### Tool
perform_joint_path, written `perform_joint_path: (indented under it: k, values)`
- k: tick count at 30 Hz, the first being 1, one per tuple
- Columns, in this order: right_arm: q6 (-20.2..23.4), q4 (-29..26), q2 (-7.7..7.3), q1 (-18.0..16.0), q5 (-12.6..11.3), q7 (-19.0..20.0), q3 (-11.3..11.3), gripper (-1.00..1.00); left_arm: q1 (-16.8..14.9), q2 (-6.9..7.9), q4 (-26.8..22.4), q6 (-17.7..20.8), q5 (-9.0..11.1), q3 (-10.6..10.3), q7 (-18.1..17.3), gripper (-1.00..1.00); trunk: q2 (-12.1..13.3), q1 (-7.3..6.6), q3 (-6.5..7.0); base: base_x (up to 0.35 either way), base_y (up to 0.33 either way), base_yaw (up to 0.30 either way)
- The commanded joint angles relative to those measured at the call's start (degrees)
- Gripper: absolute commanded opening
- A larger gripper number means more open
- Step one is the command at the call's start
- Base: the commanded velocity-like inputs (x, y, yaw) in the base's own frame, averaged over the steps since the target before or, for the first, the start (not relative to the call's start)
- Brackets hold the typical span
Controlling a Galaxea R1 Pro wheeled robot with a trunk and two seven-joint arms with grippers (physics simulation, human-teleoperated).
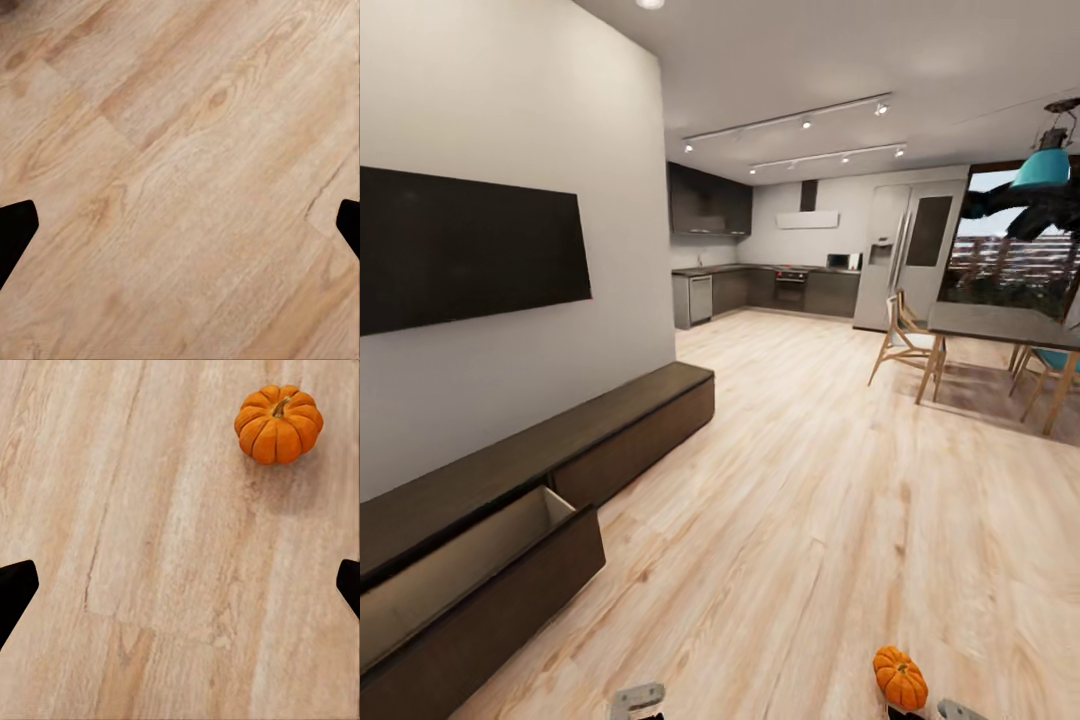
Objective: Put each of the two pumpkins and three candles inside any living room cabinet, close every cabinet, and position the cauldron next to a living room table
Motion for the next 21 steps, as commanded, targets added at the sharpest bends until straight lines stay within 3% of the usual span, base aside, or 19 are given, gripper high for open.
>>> perform_joint_path:
  k: [1, 7, 13, 21]
  values:
    - [-0.31, 0.27, 0.02, -0.12, -0.6, -0.09, 0.48, 1.0, -0.03, 0.08, -1.47, 0.7, 0.32, -1.21, 0.49, 1.0, -0.03, 0.02, -0.09, 0.132, 0.0, -0.289]
    - [-0.31, 0.26, 0.02, -0.12, -0.6, -1.5, 0.48, 1.0, -0.04, 0.24, -2.93, 0.66, 0.69, -9.02, 0.83, 1.0, -0.03, 0.02, -0.33, 0.034, 0.0, -0.277]
    - [-0.3, 0.29, 0.02, -0.12, -0.6, -1.58, 0.48, 1.0, -0.04, 0.49, -2.12, 0.43, 0.79, -10.19, 0.82, 1.0, -0.03, 0.02, -0.61, 0.044, 0.0, -0.266]
    - [-0.15, 0.25, 0.03, 0.16, -0.66, -1.68, 0.48, 1.0, -0.04, 0.47, -2.07, 0.41, 0.5, -10.57, 1.0, 1.0, -0.03, 0.02, -1.05, 0.29, -0.03, -0.25]
